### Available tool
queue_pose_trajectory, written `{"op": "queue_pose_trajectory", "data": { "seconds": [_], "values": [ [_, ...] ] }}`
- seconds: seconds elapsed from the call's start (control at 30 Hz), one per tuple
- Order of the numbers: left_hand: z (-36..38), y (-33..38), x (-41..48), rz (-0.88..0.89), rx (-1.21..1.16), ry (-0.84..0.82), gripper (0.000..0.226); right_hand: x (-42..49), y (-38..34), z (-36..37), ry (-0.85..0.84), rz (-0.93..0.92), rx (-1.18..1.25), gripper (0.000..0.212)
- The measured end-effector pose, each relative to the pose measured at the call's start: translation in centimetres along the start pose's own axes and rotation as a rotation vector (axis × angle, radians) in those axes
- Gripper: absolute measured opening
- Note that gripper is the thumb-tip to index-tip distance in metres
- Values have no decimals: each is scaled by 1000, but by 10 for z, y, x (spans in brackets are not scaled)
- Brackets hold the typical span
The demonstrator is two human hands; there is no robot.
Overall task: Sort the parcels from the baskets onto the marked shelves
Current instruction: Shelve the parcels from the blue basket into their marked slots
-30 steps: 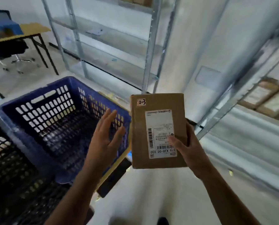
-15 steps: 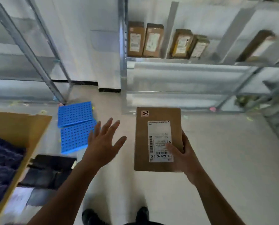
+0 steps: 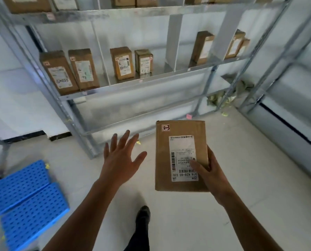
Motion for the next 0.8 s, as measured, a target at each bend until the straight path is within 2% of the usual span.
{"op": "queue_pose_trajectory", "data": {
  "seconds": [0.07,0.23,0.4,0.5,0.67,0.8],
  "values": [
    [5,11,44,44,-4,17,81,24,-16,-11,39,-20,-11,80],
    [9,43,142,137,-35,17,75,84,-54,-38,144,-62,-25,96],
    [11,70,222,222,-54,34,74,138,-67,-69,222,-55,29,89],
    [20,91,263,254,-40,-1,74,166,-69,-92,267,-22,48,93],
    [52,122,328,278,-34,-57,76,224,-73,-144,289,20,25,103],
    [72,164,383,245,-25,-42,80,286,-82,-189,262,18,34,100]
  ]
}}
Point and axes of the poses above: each hand's wrist, its own x-axis towards the middle knuckle, its own z-axis out of the palm, y = z × x, the point moved 1 cm from there along x, towards the middle knuckle, and after that the axes turned 10 degrees about x, right-handed, at the moved point
